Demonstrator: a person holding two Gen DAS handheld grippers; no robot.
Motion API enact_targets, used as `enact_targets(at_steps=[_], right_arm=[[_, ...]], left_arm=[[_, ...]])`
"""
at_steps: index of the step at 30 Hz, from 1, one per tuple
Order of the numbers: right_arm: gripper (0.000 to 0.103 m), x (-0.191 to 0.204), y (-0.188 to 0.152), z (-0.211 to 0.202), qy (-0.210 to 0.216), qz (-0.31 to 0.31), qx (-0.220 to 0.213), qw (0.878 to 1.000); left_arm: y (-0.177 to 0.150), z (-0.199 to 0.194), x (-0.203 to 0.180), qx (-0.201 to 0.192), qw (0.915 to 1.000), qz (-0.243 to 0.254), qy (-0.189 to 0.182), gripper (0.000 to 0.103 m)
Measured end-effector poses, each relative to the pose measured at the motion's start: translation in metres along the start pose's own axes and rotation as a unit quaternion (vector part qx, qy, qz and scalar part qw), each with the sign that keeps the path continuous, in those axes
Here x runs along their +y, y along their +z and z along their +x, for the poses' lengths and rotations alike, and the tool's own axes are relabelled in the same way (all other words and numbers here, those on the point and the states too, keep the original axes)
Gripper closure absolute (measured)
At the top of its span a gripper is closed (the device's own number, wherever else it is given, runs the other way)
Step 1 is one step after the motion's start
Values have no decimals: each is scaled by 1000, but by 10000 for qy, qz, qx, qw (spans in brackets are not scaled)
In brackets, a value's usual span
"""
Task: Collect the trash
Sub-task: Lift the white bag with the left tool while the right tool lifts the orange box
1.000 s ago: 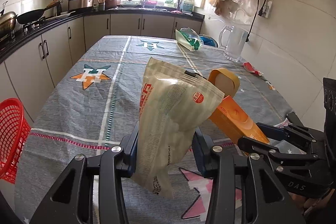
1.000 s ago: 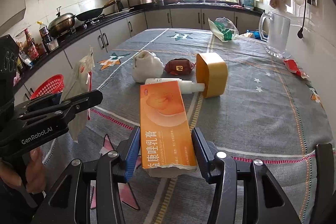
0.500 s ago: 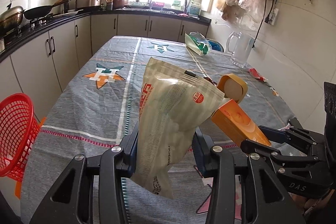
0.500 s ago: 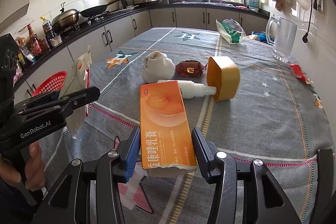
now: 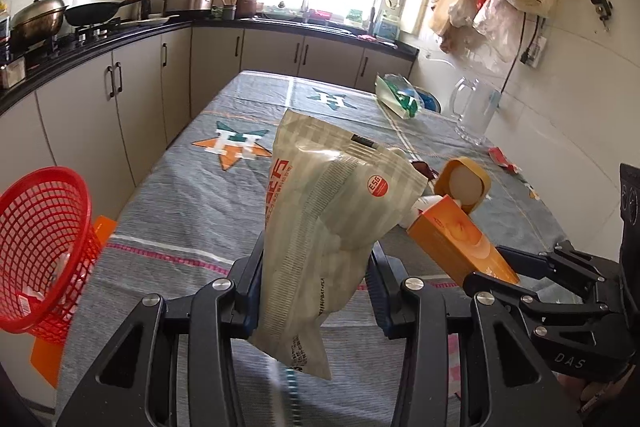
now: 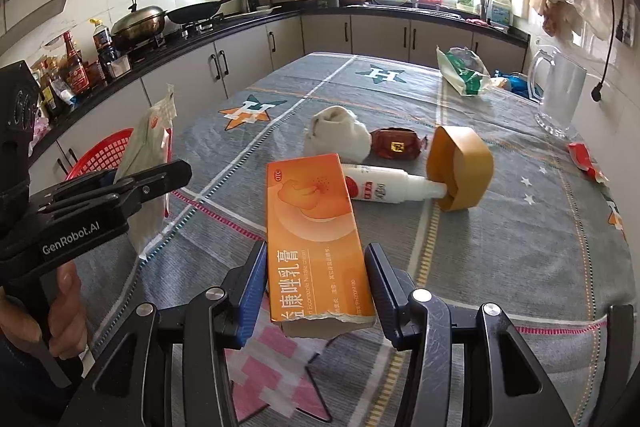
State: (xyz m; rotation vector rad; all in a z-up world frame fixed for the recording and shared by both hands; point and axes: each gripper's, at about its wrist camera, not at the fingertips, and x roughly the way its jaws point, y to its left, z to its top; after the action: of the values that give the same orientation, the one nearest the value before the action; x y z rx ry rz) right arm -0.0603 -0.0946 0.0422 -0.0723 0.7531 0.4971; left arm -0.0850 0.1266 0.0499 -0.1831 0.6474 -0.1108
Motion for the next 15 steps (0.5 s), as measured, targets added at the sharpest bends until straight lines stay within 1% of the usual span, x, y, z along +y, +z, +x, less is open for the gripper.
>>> enact_targets(at_steps=[15], right_arm=[[50, 39, 20, 11, 271, -340, 43, 9990]], left_arm=[[7, -24, 58, -298, 9979, -499, 295, 61]])
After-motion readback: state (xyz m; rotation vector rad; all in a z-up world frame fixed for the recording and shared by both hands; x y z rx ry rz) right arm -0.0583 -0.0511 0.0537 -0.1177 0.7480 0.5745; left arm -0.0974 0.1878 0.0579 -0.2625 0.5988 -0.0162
